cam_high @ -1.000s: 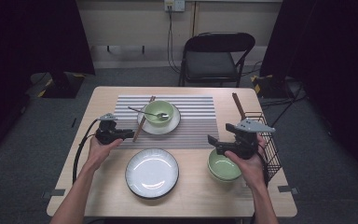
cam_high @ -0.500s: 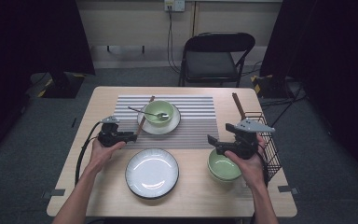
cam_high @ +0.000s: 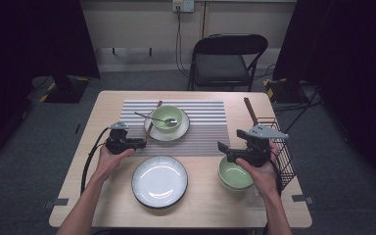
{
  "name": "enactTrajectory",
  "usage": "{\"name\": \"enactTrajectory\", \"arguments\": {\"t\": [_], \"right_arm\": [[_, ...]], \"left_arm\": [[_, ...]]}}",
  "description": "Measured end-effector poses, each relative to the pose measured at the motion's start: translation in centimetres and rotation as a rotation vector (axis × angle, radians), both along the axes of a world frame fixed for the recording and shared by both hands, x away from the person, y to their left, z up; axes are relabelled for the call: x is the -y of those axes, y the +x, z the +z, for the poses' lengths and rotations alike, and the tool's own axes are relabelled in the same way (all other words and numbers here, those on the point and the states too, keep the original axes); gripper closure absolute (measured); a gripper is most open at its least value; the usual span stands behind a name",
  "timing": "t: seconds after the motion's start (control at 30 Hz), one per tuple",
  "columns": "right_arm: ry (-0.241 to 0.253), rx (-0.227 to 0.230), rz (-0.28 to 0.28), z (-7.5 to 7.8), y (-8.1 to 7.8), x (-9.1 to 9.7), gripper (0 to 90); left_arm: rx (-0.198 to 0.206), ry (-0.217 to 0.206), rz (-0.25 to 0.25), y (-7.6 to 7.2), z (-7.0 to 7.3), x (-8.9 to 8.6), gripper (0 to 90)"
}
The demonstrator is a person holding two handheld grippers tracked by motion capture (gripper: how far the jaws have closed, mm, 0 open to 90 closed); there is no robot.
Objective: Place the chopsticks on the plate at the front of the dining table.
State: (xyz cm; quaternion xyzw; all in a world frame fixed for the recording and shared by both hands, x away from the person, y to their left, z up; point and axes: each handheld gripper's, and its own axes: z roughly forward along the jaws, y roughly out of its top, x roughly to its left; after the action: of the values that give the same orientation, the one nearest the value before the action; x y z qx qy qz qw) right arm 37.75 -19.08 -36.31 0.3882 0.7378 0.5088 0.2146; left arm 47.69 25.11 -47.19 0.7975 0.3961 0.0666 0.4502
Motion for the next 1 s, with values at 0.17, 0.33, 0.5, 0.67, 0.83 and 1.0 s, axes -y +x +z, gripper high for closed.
{"name": "enactTrajectory", "arguments": {"t": [0.17, 0.33, 0.5, 0.67, 0.83, 1.0], "right_arm": [[0.0, 0.004, 0.002, 0.0, 0.01, 0.03, 15.4], [0.0, 0.0, 0.001, 0.01, -0.02, -0.01, 15.4], [0.0, 0.004, 0.001, 0.0, 0.02, 0.04, 15.4], [-0.001, 0.002, 0.0, 0.0, 0.03, 0.02, 15.4], [0.0, 0.001, -0.002, 0.02, -0.02, 0.05, 15.4], [0.0, 0.003, -0.001, 0.05, -0.08, 0.14, 15.4]], "left_arm": [[-0.001, -0.001, -0.007, 0.09, 0.15, 0.21, 71.1], [0.0, 0.003, -0.01, 0.06, 0.1, 0.42, 71.3], [-0.007, 0.002, -0.011, 0.09, -0.01, 0.44, 71.4], [-0.015, -0.019, -0.011, 0.11, -0.03, 0.59, 73.4], [-0.014, -0.023, -0.014, 0.12, -0.05, 0.79, 73.2], [-0.014, -0.033, -0.014, 0.08, 0.0, 0.61, 73.2]]}}
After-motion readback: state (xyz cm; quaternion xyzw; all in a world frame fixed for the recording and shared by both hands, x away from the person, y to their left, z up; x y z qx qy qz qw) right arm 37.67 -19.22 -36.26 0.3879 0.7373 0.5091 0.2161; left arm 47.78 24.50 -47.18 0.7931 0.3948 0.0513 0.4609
